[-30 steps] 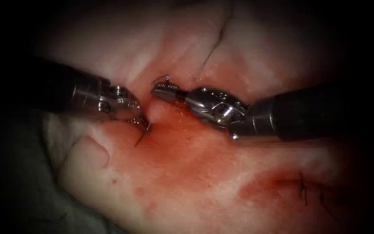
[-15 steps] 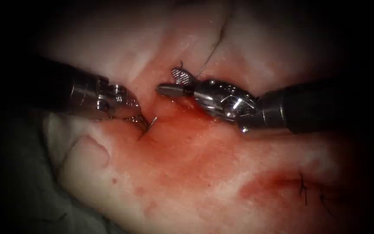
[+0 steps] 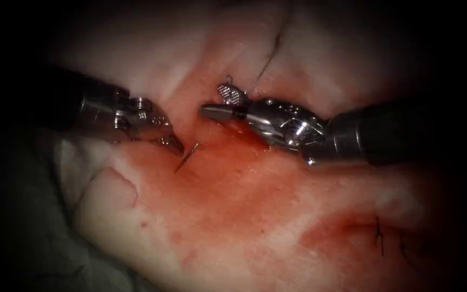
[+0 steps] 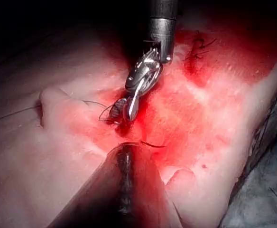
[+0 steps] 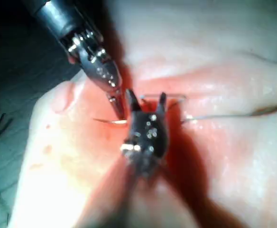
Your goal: Wound Closure
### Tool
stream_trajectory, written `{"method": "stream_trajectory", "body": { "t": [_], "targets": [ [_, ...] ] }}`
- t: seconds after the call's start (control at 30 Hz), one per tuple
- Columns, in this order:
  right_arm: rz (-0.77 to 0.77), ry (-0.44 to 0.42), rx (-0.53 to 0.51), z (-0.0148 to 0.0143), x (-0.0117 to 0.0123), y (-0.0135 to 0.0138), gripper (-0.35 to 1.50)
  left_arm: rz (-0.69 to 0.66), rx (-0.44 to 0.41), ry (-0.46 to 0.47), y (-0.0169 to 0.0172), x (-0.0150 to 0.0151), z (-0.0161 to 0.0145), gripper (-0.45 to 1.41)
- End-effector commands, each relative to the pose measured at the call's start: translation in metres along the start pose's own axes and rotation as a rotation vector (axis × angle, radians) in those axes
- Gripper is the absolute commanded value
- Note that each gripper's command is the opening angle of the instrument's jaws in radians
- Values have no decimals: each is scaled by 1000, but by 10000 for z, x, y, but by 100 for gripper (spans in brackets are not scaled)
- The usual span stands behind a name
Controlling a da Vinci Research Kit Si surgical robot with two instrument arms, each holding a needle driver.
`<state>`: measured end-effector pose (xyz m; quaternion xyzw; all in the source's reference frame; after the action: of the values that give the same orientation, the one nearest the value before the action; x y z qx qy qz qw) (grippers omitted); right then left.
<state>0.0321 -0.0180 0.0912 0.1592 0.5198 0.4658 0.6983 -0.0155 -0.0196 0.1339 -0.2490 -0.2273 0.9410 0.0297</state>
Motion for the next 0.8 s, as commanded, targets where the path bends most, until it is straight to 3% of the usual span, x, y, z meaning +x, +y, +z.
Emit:
{"method": "stream_trajectory", "body": {
  "t": [0.03, 0.23, 0.4, 0.5, 0.8],
  "targets": [
    [1, -3, 4, 1, -7, -1, 89, 43, 15, 30, -2, 3, 3, -23],
    [-1, -7, 15, -10, -9, 2, 86, 258, 69, 190, 1, 9, -20, -1],
    [-2, -10, 21, -19, -8, 5, 81, 352, 63, 267, 26, 5, -19, 31],
    [0, -11, 24, -24, -5, 7, 81, 408, 83, 364, 37, 6, -18, 42],
    [0, -13, 30, -26, -3, 10, 79, 451, 85, 418, 37, 13, -11, 64]
  ]
}}
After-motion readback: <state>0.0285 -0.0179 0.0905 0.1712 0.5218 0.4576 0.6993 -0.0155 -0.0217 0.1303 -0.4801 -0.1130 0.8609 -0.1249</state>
